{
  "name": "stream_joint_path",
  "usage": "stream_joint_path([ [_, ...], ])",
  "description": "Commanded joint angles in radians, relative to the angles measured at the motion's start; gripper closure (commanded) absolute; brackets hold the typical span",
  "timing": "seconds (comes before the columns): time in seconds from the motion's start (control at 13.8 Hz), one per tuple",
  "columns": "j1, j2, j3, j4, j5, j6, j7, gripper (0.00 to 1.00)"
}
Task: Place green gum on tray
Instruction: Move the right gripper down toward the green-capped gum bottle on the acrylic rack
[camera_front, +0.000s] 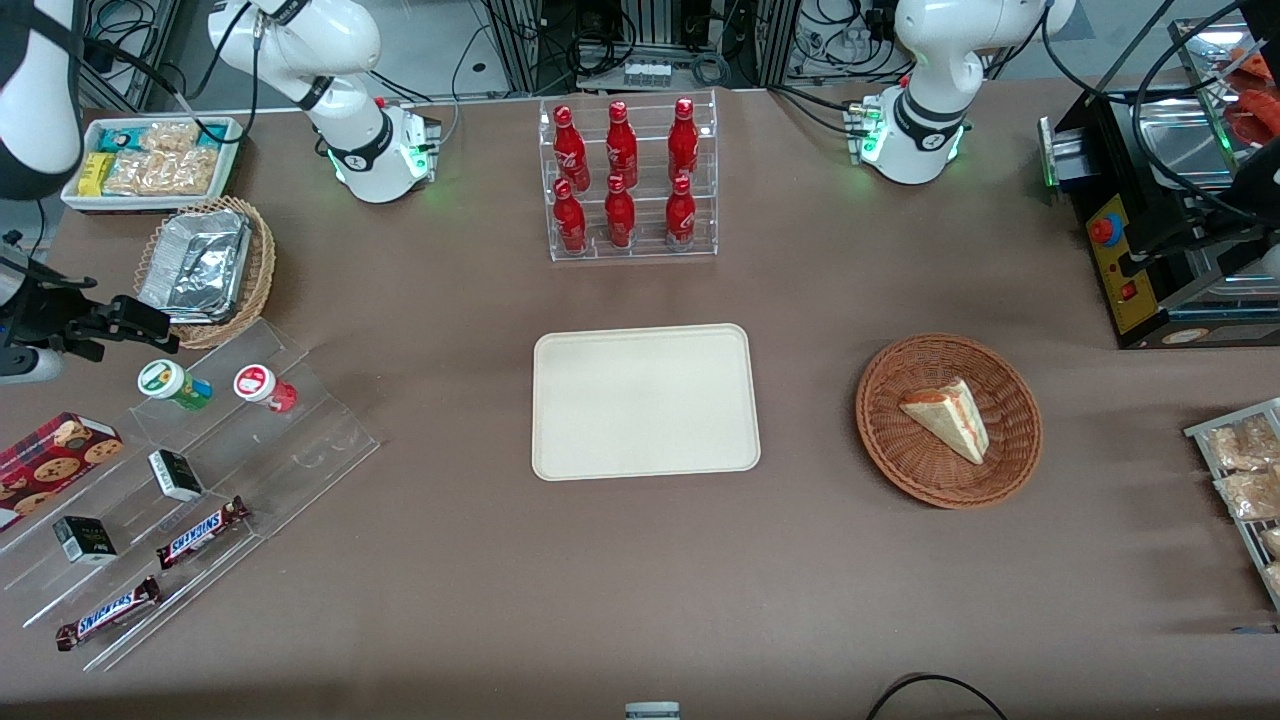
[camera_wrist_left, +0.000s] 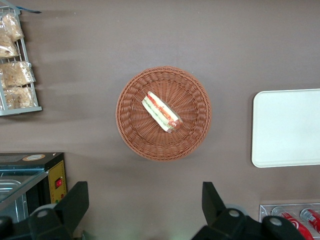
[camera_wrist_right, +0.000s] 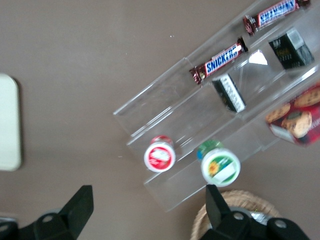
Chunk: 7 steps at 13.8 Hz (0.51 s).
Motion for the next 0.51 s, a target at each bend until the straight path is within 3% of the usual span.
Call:
stream_joint_path([
  [0.0,0.001,-0.055,-0.058,-0.139,-0.012,0.153,-0.252,0.0],
  [0.29,0.001,-0.039,-0.125,-0.255,-0.011,0.36,-0.539,0.0],
  [0.44,0.001,-0.035,-0.128,-0.288,-0.011,0.407,-0.562,0.0],
])
